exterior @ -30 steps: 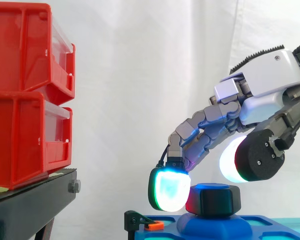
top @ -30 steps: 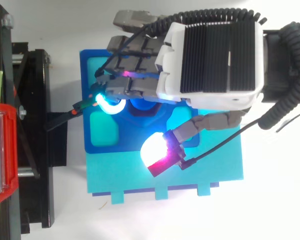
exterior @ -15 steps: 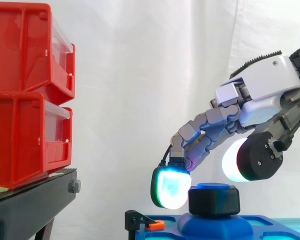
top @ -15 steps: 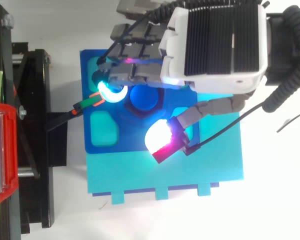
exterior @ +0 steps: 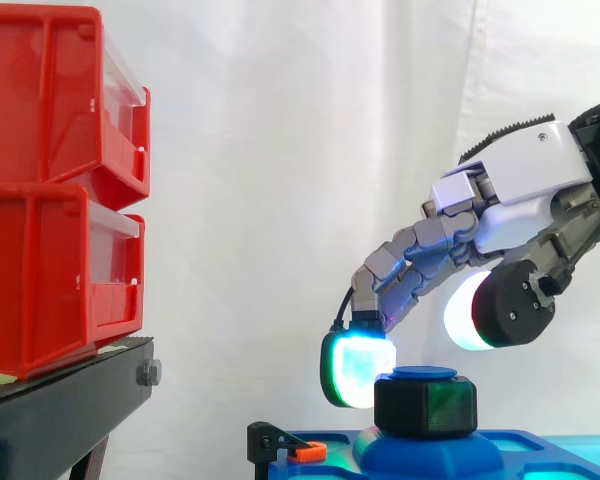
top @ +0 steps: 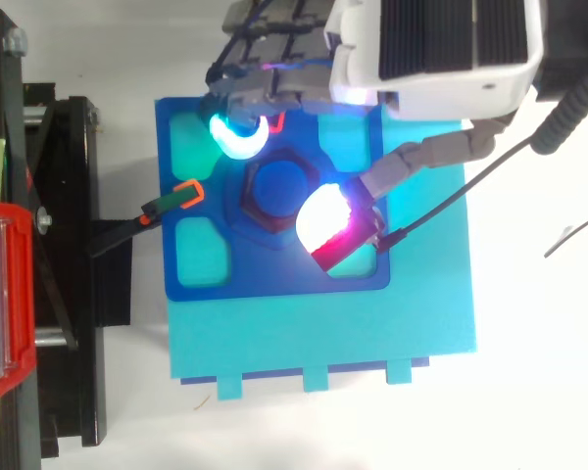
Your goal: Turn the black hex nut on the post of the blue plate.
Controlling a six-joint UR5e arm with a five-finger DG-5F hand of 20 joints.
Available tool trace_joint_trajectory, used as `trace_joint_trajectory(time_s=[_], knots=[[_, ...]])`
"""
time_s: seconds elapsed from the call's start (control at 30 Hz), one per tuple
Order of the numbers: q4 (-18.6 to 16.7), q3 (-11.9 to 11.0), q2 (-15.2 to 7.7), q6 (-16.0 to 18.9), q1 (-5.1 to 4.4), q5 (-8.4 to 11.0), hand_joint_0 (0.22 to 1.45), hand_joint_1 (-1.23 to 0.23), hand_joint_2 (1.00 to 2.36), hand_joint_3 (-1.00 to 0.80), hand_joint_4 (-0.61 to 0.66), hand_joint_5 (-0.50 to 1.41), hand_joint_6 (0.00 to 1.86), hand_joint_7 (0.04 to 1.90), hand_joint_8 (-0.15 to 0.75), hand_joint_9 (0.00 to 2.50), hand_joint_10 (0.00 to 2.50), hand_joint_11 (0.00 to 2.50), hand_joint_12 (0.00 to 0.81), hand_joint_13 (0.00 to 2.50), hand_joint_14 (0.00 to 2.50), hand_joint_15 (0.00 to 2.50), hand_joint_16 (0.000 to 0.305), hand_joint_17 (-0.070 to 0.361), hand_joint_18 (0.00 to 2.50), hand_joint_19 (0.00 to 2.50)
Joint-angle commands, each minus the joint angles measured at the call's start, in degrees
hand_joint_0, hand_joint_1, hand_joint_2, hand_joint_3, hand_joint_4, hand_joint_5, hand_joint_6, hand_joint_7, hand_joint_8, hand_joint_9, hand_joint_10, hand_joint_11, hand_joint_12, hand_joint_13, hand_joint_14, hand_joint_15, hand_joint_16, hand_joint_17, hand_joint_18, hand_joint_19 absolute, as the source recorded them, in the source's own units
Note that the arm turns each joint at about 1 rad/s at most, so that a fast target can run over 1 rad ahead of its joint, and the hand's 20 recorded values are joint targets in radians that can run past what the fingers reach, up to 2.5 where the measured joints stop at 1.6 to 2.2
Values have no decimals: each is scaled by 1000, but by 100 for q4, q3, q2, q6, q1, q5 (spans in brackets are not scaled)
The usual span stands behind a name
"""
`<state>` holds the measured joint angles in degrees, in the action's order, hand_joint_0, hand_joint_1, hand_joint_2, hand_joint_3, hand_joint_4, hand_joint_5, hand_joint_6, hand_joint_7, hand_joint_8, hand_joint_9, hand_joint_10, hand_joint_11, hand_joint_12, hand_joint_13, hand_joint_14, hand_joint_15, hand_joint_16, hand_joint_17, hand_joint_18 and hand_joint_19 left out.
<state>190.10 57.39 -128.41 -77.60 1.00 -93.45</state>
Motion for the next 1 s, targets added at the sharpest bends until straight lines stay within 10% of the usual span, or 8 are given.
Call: trace_joint_trajectory(time_s=[0.0, 0.57, 0.97], knots=[[-43, -43, 0, -1, 40, -76, 463, -399, 1000, -500, 175, -187, 502, 850, 250, 483, 1, 0, 363, 327, 0, 28, 59, 132, 103, 39], [-166, -237, -8, -1, -276, 319, 451, -383, 1000, -500, 166, -193, 502, 811, 253, 484, 0, 0, 369, 321, 0, 24, 60, 135, 98, 37], [-157, 45, -8, 61, -505, 723, 454, -208, 1000, -500, 139, -193, 502, 739, 247, 470, 0, 0, 367, 302, 0, 21, 61, 136, 72, 52]])
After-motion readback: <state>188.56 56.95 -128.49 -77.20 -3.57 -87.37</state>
